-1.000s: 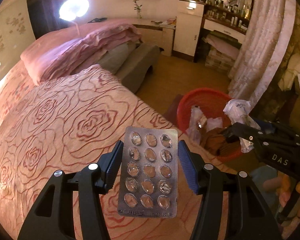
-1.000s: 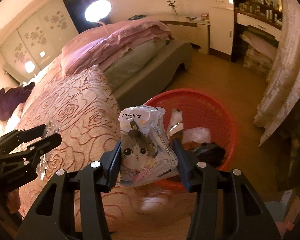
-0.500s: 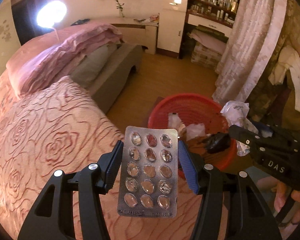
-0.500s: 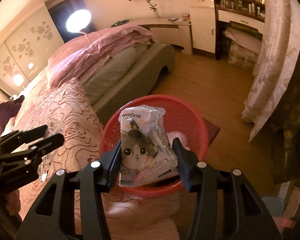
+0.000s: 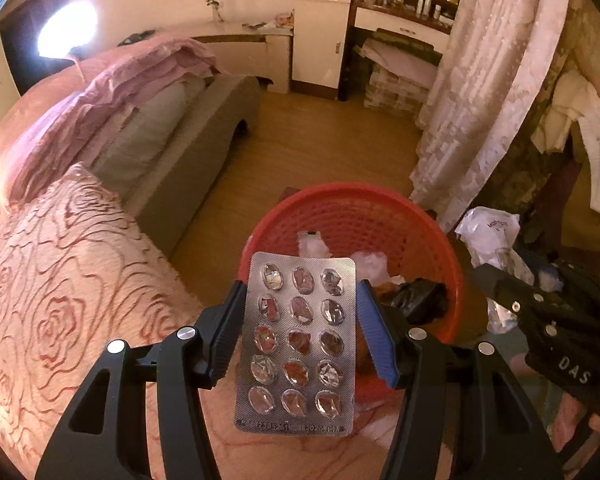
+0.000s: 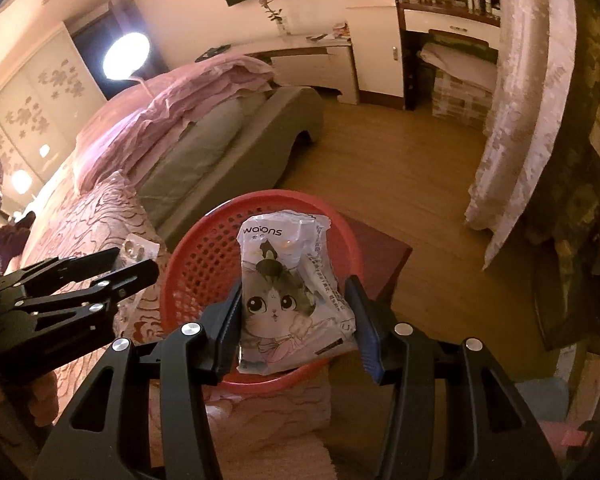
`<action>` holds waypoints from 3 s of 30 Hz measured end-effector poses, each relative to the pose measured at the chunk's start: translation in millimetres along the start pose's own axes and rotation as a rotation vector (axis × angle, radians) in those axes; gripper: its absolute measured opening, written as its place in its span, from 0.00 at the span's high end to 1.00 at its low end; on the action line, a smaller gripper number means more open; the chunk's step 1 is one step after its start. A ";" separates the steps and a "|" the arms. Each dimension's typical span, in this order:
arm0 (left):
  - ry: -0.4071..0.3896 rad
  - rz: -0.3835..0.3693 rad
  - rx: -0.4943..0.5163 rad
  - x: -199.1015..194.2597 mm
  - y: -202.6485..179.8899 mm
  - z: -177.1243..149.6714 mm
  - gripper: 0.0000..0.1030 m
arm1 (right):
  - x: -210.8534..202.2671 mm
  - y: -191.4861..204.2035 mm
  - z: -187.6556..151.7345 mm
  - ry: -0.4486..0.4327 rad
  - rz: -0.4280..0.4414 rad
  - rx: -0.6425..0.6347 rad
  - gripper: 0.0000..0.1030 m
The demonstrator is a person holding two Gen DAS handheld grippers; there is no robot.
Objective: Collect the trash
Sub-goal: 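Open the left gripper to drop the blister pack while the right drops the packet, then withdraw both grippers from the wastebasket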
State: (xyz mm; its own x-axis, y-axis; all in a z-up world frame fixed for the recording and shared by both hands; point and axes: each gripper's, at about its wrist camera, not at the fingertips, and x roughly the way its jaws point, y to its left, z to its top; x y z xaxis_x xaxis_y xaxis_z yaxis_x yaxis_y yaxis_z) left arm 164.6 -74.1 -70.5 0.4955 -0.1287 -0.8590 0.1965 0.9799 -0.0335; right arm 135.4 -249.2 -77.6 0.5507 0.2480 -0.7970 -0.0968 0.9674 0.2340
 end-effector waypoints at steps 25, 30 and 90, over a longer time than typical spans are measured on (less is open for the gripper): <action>0.039 -0.049 -0.057 10.3 9.7 7.1 0.35 | 9.7 -16.4 0.0 0.023 -0.021 0.025 0.54; 0.012 0.013 -0.092 -6.1 29.6 -0.4 0.33 | 17.7 -1.6 -0.7 0.043 -0.001 -0.008 0.53; -0.114 0.143 -0.128 -87.1 52.8 -73.2 0.23 | -53.8 48.9 -41.8 -0.116 -0.089 -0.044 0.07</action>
State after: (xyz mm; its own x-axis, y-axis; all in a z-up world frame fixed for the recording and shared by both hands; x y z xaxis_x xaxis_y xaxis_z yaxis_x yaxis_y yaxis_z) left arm 69.8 0.0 -34.8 0.6041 0.0034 -0.7969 0.0118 0.9998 0.0132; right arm 66.4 -213.1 -46.5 0.6504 0.1555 -0.7435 -0.0779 0.9873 0.1384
